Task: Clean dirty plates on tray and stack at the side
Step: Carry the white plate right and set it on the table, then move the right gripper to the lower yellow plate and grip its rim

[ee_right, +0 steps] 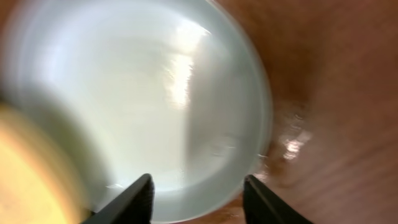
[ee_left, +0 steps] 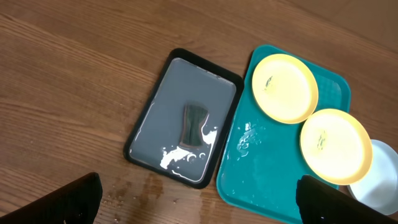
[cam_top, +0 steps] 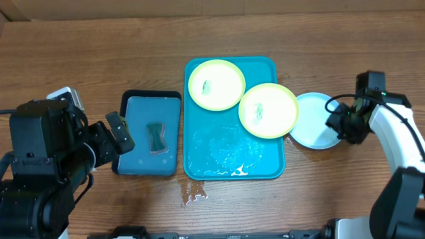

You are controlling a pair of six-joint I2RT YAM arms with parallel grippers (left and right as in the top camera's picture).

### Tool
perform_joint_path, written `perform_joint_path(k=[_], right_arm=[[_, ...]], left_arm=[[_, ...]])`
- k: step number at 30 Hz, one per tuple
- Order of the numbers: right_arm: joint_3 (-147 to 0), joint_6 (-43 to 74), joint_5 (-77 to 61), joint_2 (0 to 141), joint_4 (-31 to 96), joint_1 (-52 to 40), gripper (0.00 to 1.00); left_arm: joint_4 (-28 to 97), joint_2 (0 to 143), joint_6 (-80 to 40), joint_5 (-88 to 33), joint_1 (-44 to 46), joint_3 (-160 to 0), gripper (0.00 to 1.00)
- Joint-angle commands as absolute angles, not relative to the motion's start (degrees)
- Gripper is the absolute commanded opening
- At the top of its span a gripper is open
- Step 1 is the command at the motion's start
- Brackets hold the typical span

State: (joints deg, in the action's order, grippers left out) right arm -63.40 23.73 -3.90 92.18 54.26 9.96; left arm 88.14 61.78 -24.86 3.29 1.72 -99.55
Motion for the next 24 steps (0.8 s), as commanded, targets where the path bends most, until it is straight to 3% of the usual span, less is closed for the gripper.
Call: perform_joint_path(k=[1,7,14,16,19,24], right_arm=[[-66.8,12.4,-16.2,88.4,50.9,6.2,0.55],[-63.8,11.9,-12.1,90.5,42.4,0.0,0.58],[-59.9,11.9,-4.1,97.5,34.7,-3.0,0.56],[-59.9,11.9,-5.2,98.9,34.9,-3.0,0.3],[-59.9,12.0,-9.4,99.0,35.5,-3.0,0.04],[-61.4,12.4,-11.7,96.4,40.4,-3.0,0.04]], left_arm=[[88.1,61.9,-23.6,4.0,1.0,-100.3,1.0],[88.0,61.9,-23.6,4.0,1.0,-100.3,1.0],[88.1,61.9,-23.6,4.0,1.0,-100.3,1.0],[88.0,61.9,-23.6,4.0,1.0,-100.3,1.0],[88.1,61.9,-23.6,4.0,1.0,-100.3,1.0],[88.0,61.9,-23.6,4.0,1.0,-100.3,1.0]])
